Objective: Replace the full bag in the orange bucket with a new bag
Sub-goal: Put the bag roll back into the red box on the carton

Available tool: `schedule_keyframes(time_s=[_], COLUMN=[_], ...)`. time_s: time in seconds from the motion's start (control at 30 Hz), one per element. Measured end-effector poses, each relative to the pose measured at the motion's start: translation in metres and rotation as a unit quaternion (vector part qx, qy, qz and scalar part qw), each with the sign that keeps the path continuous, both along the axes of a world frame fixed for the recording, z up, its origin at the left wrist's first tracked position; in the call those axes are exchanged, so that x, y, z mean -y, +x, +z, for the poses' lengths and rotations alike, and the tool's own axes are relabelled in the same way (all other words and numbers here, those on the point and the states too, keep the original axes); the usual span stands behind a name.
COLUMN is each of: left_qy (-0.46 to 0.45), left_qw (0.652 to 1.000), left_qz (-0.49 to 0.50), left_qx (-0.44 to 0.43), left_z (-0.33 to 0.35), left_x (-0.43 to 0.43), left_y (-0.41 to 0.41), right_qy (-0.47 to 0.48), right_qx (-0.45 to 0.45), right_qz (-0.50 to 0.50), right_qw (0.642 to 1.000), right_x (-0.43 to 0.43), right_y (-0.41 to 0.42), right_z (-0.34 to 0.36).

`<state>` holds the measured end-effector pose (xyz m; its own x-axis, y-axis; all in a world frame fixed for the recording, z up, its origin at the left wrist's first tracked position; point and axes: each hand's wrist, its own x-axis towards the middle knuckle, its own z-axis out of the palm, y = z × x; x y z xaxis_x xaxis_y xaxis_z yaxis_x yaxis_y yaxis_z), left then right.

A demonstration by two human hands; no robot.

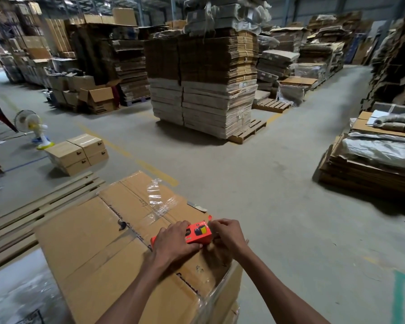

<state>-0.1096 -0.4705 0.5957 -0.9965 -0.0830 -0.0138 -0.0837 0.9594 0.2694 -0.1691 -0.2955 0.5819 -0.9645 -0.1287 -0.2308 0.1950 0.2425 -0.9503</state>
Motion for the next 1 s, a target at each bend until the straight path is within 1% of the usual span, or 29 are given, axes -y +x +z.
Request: schedule_keyframes(time_s=[0.07,0.2,0.4,0.53,0.73,0.8,0.9,1.0], left_qy=[-0.005,-0.023,-0.041,-0.072,-0.063,-0.060,-0.064,-0.071], left_qw=[1.000,1.000,0.999,0.996,0.995,0.995,0.995,0.994], left_qz=[0.000,0.000,0.031,0.051,0.080,0.077,0.075,0.078], left_qx=[-0.004,-0.007,-0.012,-0.023,-0.022,-0.017,-0.014,-0.019], left_z=[-0.001,-0.003,-0.006,-0.007,-0.008,-0.007,-0.007,-0.007], left_x=[-0.001,-0.003,-0.007,-0.014,-0.012,-0.011,-0.011,-0.012], left_y=[0.001,0.002,0.003,0.005,0.001,-0.001,-0.002,-0.002], right_qy=[-0.007,-0.022,-0.004,0.003,0.017,-0.003,-0.079,-0.073], right_qx=[-0.016,0.000,0.017,0.008,0.018,0.013,0.002,-0.007], right_qz=[0.010,-0.004,-0.002,-0.008,0.006,0.032,0.084,0.095], right_qw=[1.000,1.000,1.000,1.000,1.000,0.999,0.993,0.993], right_x=[0.001,0.006,0.013,0.017,0.020,0.019,0.019,0.025], right_y=[0.003,0.007,0.013,0.012,0.008,0.007,0.003,0.003], right_z=[-0.004,-0.005,-0.009,-0.009,-0.002,0.005,0.010,0.005])
